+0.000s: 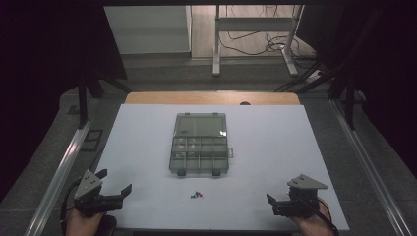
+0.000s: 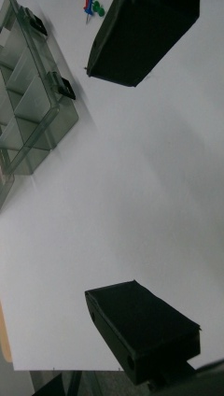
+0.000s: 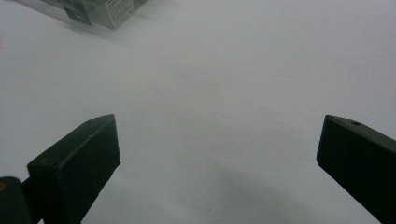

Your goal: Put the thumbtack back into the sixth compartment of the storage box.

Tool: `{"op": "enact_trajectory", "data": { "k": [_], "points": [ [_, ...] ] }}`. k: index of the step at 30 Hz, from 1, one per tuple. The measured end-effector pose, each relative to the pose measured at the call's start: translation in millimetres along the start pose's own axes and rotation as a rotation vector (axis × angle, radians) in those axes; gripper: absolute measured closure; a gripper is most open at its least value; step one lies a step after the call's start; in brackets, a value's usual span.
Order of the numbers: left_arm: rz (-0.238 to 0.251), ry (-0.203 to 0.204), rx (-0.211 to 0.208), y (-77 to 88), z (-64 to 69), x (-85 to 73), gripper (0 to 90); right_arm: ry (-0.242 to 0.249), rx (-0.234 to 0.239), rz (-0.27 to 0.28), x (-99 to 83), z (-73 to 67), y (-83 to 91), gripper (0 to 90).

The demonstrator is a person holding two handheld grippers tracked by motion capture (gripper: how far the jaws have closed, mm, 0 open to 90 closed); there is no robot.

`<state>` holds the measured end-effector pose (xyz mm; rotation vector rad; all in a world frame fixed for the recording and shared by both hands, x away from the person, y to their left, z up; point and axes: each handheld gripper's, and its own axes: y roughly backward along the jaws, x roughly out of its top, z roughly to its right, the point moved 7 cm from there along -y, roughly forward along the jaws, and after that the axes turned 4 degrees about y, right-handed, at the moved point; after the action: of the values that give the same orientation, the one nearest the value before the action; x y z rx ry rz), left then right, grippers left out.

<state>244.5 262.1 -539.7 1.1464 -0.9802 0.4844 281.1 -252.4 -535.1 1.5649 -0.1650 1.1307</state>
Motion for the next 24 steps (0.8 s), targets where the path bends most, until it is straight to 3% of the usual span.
{"op": "enact_trajectory", "data": {
  "k": [6,20,24],
  "points": [
    [-0.001,0.037,-0.046,-0.1,-2.8,-0.1,0.0,0.017,0.01,-0.011,-0.1,-2.2,-1.3,0.0],
    [-0.01,0.048,-0.049,-1.3,-3.6,-0.1,0.0,0.027,0.032,-0.041,-0.2,-4.4,-5.1,0.0],
    [-0.009,0.046,-0.05,-1.2,-3.5,-0.2,0.0,0.028,0.037,-0.022,4.5,-6.3,-4.5,0.0]
  ]
}}
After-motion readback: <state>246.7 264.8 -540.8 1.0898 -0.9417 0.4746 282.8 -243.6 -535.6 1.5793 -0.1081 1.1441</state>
